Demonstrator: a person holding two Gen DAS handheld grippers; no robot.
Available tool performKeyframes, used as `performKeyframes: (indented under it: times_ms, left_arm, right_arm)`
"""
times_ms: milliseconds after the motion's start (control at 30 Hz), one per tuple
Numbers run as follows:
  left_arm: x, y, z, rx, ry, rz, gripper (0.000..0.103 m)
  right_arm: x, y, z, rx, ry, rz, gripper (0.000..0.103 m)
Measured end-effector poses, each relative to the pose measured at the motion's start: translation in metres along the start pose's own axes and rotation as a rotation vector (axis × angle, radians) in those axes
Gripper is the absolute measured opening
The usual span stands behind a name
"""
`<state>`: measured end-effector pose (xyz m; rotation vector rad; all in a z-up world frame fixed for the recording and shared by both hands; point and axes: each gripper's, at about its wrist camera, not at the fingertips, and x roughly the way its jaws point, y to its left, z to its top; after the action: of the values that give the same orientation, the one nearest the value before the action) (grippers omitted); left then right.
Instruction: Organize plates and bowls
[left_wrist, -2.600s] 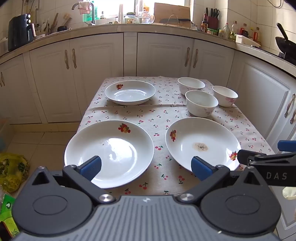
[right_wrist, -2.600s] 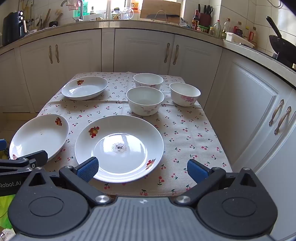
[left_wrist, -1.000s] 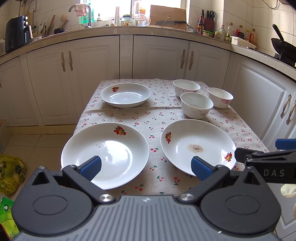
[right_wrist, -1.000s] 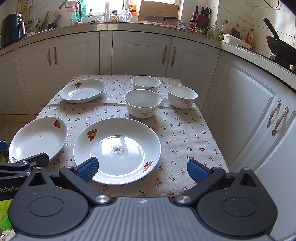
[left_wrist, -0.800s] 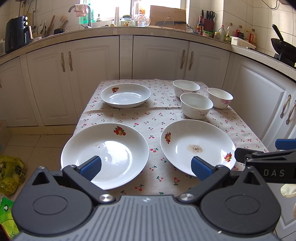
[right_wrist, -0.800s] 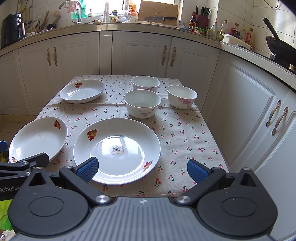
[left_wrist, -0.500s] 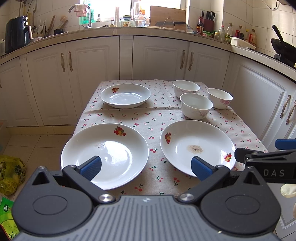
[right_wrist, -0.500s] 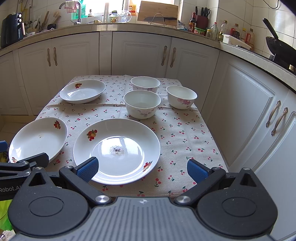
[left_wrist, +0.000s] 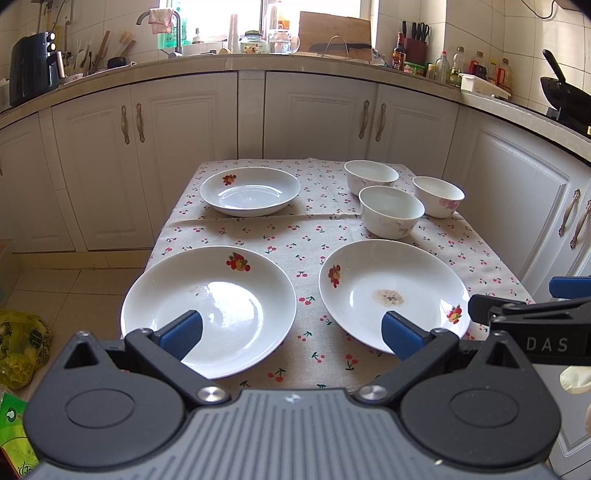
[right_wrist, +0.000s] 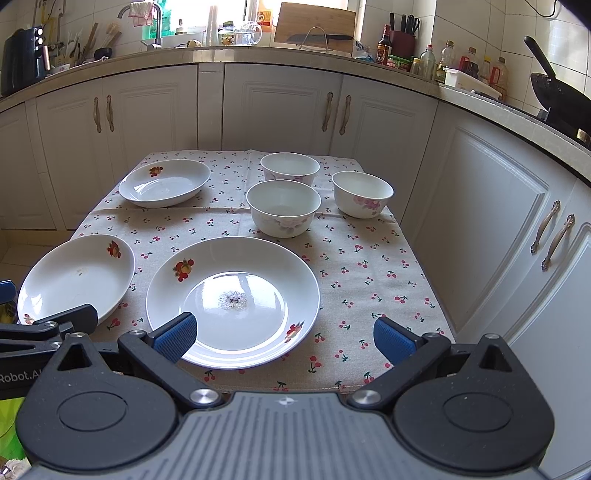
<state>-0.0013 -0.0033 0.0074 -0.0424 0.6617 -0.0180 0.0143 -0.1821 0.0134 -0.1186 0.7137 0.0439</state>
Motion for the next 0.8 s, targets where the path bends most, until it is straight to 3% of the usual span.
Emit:
performKeyframes:
  times_ms: [800]
  left_arm:
    - [0.0045,0.0059,-0.0001,0.001,-0.016,-0.023,0.102]
  right_arm:
    - [0.0019,0.0023,0.0043,-0.023,-0.017,-0.002,0.103]
